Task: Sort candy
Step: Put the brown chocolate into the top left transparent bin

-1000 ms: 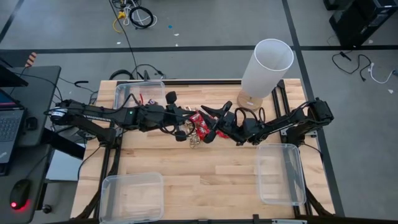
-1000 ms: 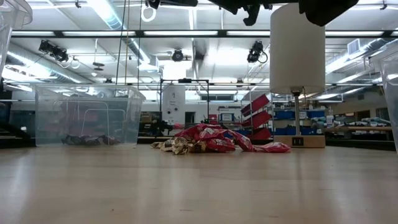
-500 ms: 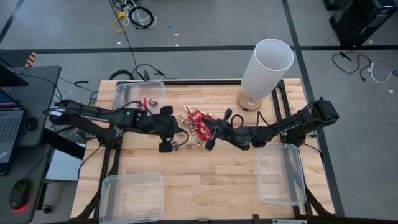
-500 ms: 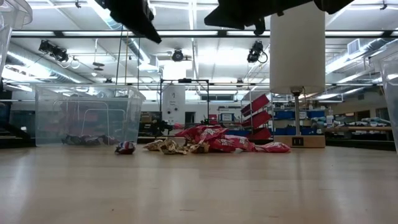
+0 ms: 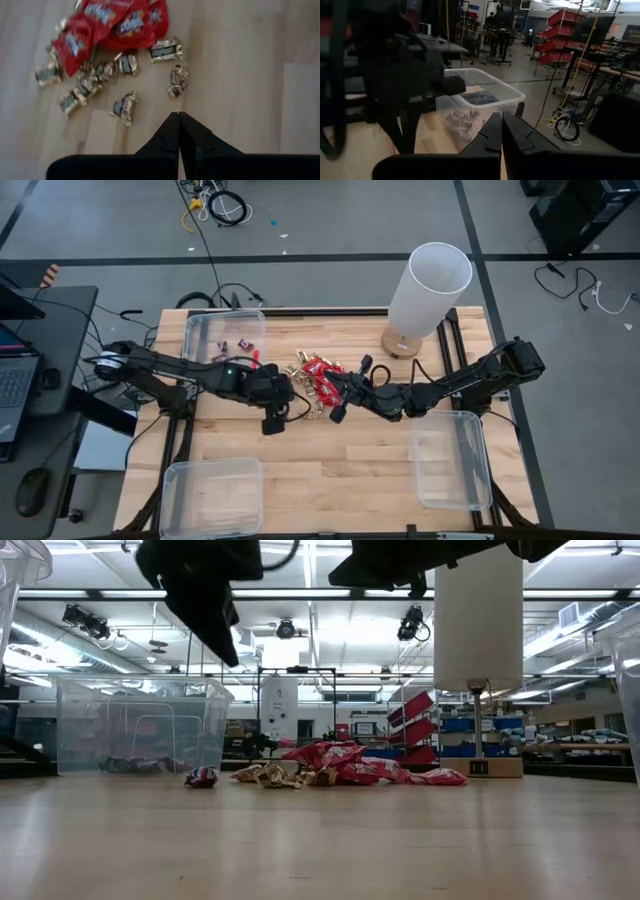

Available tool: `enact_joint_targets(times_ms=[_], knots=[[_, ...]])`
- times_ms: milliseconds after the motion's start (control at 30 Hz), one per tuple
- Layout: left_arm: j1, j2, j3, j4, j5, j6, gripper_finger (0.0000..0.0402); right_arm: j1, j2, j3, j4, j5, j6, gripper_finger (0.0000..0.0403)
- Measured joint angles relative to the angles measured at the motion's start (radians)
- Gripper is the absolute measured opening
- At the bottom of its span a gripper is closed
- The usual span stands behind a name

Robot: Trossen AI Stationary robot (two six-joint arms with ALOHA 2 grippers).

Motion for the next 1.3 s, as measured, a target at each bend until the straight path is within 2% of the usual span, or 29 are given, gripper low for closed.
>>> enact_joint_targets(times_ms=[367,800,933,1300], knots=[[0.000,0.184,0.000,-0.031,0.023,-0.188,0.0008,0.000,0.000,0.000,-0.010,0.000,-0.002,0.0000],[-0.005,0.213,0.000,-0.075,0.025,-0.186,0.0014,0.004,0.000,0.000,-0.013,0.000,-0.003,0.0000],[-0.014,0.218,-0.035,-0.034,0.025,-0.184,0.0047,0.009,-0.001,0.000,-0.017,-0.001,-0.002,0.0000],[-0.016,0.219,-0.083,0.037,-0.023,-0.130,0.0175,0.012,-0.001,0.000,-0.029,-0.002,-0.003,0.0000]])
